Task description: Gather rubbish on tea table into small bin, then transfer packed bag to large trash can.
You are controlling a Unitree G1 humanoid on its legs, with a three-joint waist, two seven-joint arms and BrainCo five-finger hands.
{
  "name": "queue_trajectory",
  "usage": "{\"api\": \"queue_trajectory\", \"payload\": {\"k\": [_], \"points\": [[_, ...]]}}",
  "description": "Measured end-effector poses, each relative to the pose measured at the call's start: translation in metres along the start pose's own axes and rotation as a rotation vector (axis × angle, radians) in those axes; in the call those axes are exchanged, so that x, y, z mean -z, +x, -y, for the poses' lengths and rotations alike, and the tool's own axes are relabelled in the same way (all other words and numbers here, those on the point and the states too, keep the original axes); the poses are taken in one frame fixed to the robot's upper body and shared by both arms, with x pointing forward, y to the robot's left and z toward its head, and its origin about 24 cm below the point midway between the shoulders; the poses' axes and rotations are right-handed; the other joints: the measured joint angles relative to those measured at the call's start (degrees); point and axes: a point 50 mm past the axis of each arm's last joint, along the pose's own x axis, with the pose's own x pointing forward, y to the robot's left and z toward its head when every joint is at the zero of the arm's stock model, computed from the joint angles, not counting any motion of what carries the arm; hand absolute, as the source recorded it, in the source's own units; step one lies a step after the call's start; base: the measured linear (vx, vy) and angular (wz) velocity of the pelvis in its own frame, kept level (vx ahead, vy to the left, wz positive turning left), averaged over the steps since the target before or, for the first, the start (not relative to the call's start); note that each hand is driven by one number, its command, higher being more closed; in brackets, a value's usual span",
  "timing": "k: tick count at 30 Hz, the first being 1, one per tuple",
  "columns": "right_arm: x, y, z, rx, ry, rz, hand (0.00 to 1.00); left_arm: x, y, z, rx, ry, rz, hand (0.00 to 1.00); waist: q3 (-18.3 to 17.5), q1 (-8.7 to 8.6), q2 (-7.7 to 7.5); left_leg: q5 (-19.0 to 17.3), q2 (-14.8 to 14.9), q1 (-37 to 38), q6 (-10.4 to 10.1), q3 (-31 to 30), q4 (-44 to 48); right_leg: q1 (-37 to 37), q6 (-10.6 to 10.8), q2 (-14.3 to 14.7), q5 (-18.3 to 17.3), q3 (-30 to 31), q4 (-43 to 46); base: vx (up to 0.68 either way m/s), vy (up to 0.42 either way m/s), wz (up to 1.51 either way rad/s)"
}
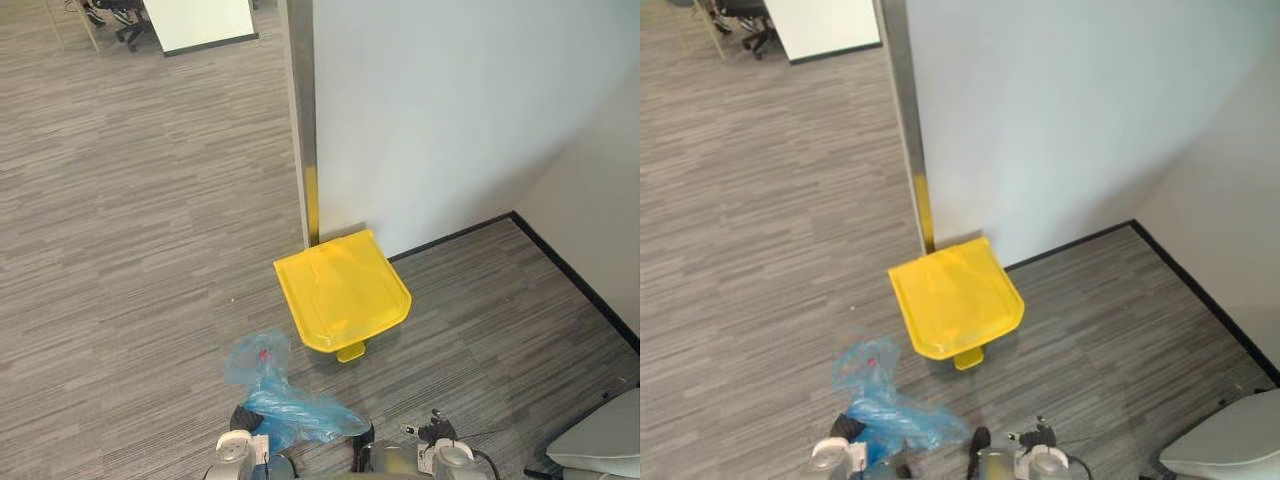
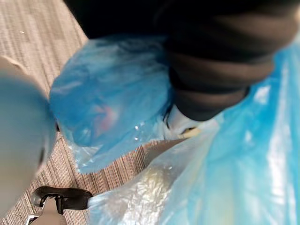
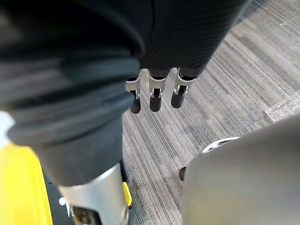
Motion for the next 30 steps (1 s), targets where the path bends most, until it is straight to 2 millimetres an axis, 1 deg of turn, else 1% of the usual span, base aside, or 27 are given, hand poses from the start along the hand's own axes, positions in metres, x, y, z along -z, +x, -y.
{"api": "queue_trajectory", "payload": {"k": [2,3,4,6,7,8,9,10,11,12,13,14,15,16,18,20,21,24,27,29,30], "points": [[0.004,-0.001,0.001,0.004,0.002,-0.010,0.00,-0.001,0.000,0.003,0.006,-0.006,0.003,1.00,0.2,0.01,-0.30,0.8,-0.2,0.2,-0.2,-1.6,0.1,1.1,0.0,-0.6,0.0,-1.3,-0.1,-0.09,-0.032,0.46],[0.004,-0.001,0.000,0.002,0.004,-0.007,0.00,-0.001,0.000,0.005,0.010,-0.011,0.005,1.00,0.3,0.04,-0.40,0.9,-0.1,0.2,-0.4,-2.2,0.1,1.4,0.1,-0.8,-0.2,-2.1,0.0,-0.15,-0.038,0.34],[0.001,-0.001,-0.003,-0.003,0.008,0.000,0.00,-0.003,0.000,0.006,0.011,-0.013,0.012,1.00,0.5,0.09,-0.58,0.8,0.2,0.2,-0.4,-2.3,0.2,1.3,0.6,-0.9,-1.0,-2.5,0.5,-0.18,-0.046,0.30],[0.000,-0.001,-0.005,-0.007,0.011,0.004,0.00,-0.005,0.000,0.006,0.010,-0.014,0.018,1.00,0.8,0.10,-0.80,0.7,0.3,0.2,-0.4,-2.1,0.3,1.0,0.6,-1.3,-1.4,-3.0,1.6,-0.17,-0.027,0.16],[0.000,-0.001,-0.004,-0.007,0.013,0.006,0.00,-0.006,0.000,0.007,0.013,-0.015,0.023,1.00,0.7,0.02,-0.50,-1.7,1.1,0.1,-0.4,-1.9,1.1,0.1,0.6,-1.2,-2.5,-3.5,3.9,-0.18,-0.012,0.09],[-0.001,-0.001,-0.004,-0.006,0.014,0.008,0.00,-0.007,0.000,0.007,0.014,-0.016,0.025,1.00,0.8,-0.02,-0.26,-3.2,1.6,0.0,-0.5,-1.9,1.1,-0.2,0.6,-1.0,-2.7,-3.6,4.7,-0.23,-0.007,0.00],[-0.001,-0.001,-0.004,-0.005,0.015,0.008,0.00,-0.009,0.001,0.006,0.013,-0.015,0.033,1.00,1.2,0.24,-0.70,-4.1,1.5,-0.4,-0.2,-1.7,1.9,-0.8,0.8,-1.1,-2.9,-3.2,5.9,-0.19,-0.018,-0.11],[-0.002,-0.001,-0.004,-0.004,0.026,0.010,0.00,-0.007,0.001,0.004,0.006,-0.020,0.024,1.00,0.9,0.23,-0.19,-4.3,1.9,-0.8,0.4,-1.5,1.3,-0.9,1.3,-0.8,-2.4,-3.2,5.6,-0.16,-0.029,-0.12],[-0.003,-0.001,-0.005,-0.004,0.036,0.013,0.00,-0.005,0.000,0.004,0.002,-0.027,0.019,1.00,0.6,0.12,-0.22,-4.2,2.0,-0.8,0.5,-1.1,0.9,-1.4,1.3,-0.6,-2.4,-3.0,6.8,-0.09,-0.032,0.03],[0.000,-0.001,-0.004,0.003,0.057,0.002,0.00,-0.003,0.000,0.000,-0.007,-0.029,0.013,1.00,0.1,-0.70,-1.07,-3.7,1.4,-0.1,0.5,-0.6,-0.7,-2.1,1.0,-1.0,-4.0,-0.4,11.7,-0.02,-0.025,0.15],[0.005,-0.002,-0.002,0.009,0.059,-0.013,0.00,-0.002,-0.001,-0.001,-0.010,-0.027,0.012,1.00,-0.1,-0.99,-1.74,-3.2,0.5,1.0,0.1,-0.4,-2.4,-0.4,1.4,-1.0,-6.3,1.6,9.9,0.02,-0.045,0.19],[0.009,-0.002,0.003,0.021,0.057,-0.025,0.00,0.000,-0.001,0.000,-0.006,-0.028,0.003,1.00,-0.3,-0.99,-1.21,-2.5,0.5,2.2,-0.2,-1.2,-4.2,0.9,1.3,-0.2,-6.1,1.9,7.1,0.01,-0.048,0.06],[0.013,-0.003,0.007,0.034,0.070,-0.033,0.00,0.004,-0.002,0.002,-0.001,-0.028,-0.007,1.00,-0.8,-1.04,-0.57,-2.0,0.6,2.1,-0.7,-1.6,-5.4,1.1,1.9,0.6,-5.8,1.8,5.1,0.07,-0.033,-0.13],[0.015,-0.002,0.013,0.049,0.077,-0.040,0.00,0.009,-0.003,0.002,0.003,-0.021,-0.027,1.00,-1.6,-1.04,0.71,-1.6,0.6,1.4,-0.5,-2.8,-6.7,1.4,2.3,1.5,-5.0,1.8,2.8,0.05,-0.003,-0.16],[0.016,-0.002,0.015,0.054,0.076,-0.047,0.00,0.012,-0.003,0.001,0.009,0.001,-0.043,1.00,-1.8,-1.29,1.02,-1.1,0.6,1.3,-0.6,-4.4,-7.4,1.8,2.6,2.4,-4.3,1.7,1.3,0.09,-0.011,-0.11],[0.020,-0.002,0.015,0.061,0.096,-0.070,0.00,0.013,-0.002,-0.003,0.003,0.011,-0.053,1.00,-1.6,-1.29,0.70,0.1,0.6,2.9,-0.7,-5.8,-8.6,3.1,2.7,3.0,-4.0,1.6,0.8,0.12,-0.024,-0.04],[0.022,-0.002,0.016,0.062,0.098,-0.082,0.00,0.014,-0.002,-0.005,0.000,0.019,-0.056,1.00,-1.6,-1.37,0.40,0.8,0.8,4.1,-0.6,-6.2,-9.0,4.3,2.2,3.4,-4.3,1.6,0.6,0.16,-0.019,-0.01],[0.025,-0.002,0.019,0.068,0.091,-0.090,0.00,0.018,-0.002,-0.009,-0.005,0.031,-0.077,1.00,-1.8,-1.48,0.15,0.8,0.8,5.2,-1.1,-6.1,-9.4,5.4,1.6,3.7,-4.4,2.0,-0.1,0.12,0.017,-0.04],[0.023,0.000,0.019,0.064,0.081,-0.098,0.00,0.019,-0.002,-0.011,-0.009,0.041,-0.086,1.00,-1.9,-1.63,0.27,0.7,0.3,5.7,-1.0,-5.9,-9.9,5.3,0.0,3.7,-3.2,2.8,-1.1,0.17,0.075,-0.10],[0.024,0.000,0.019,0.063,0.080,-0.100,0.00,0.021,-0.002,-0.015,-0.015,0.050,-0.097,1.00,-1.8,-1.65,0.17,0.7,-0.1,5.9,-0.9,-5.8,-9.9,5.7,-0.1,3.6,-3.0,3.3,-1.5,0.17,0.083,-0.13],[0.024,0.000,0.020,0.063,0.077,-0.102,0.00,0.023,-0.002,-0.017,-0.017,0.061,-0.111,1.00,-1.6,-1.70,0.22,0.6,-0.3,6.7,-0.9,-5.8,-9.9,6.9,0.3,3.5,-2.7,3.8,-2.6,0.11,0.060,-0.13]]}}
